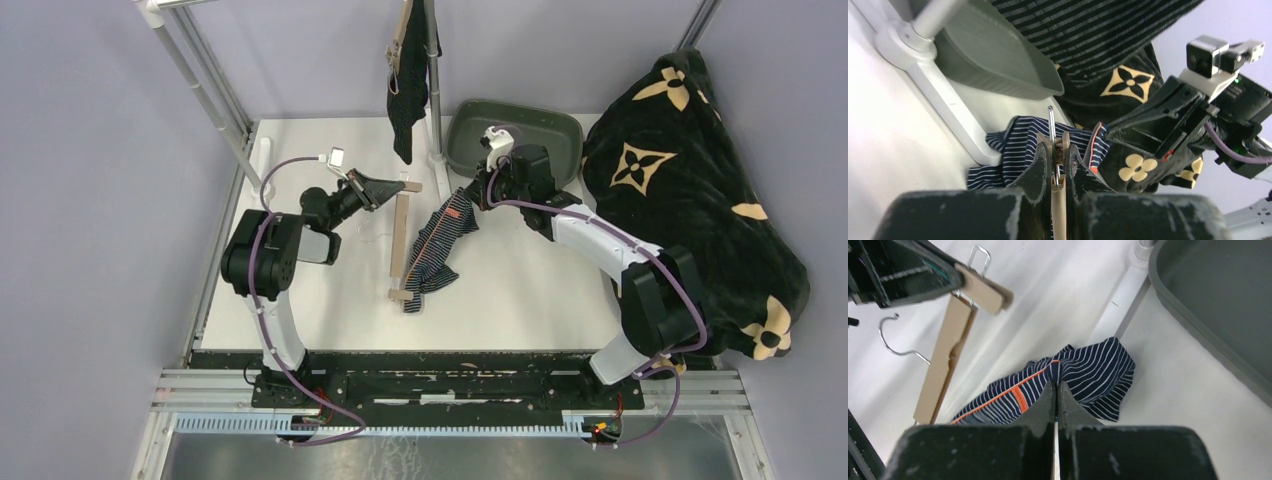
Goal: Clip the underwear to the hanger
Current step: Clamp the underwear onto the hanger.
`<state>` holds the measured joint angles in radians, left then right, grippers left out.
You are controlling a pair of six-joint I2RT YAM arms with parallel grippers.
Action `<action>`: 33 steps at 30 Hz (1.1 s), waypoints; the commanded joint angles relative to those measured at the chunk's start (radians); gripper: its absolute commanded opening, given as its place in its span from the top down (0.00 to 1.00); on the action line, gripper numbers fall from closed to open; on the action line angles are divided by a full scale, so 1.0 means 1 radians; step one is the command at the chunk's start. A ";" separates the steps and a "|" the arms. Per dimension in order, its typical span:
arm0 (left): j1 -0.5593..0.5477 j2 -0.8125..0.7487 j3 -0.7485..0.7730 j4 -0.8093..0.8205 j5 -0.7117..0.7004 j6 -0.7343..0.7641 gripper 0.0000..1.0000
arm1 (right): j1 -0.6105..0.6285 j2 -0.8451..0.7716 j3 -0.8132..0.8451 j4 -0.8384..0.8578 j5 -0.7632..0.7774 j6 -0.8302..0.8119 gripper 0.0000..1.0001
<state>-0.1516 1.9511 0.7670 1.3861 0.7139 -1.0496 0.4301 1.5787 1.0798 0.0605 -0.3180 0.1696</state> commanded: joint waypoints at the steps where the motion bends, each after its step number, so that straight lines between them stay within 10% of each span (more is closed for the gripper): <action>1: -0.039 -0.056 -0.002 0.014 0.033 0.017 0.97 | -0.004 0.028 0.090 0.078 -0.053 -0.010 1.00; 33: -0.123 0.000 -0.033 0.120 0.050 0.004 0.97 | -0.004 0.149 0.203 0.073 -0.108 -0.018 0.99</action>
<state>-0.2615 1.9385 0.7334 1.4319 0.7174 -1.0489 0.4301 1.7313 1.2175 0.0731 -0.4217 0.1665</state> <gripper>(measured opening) 0.088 0.012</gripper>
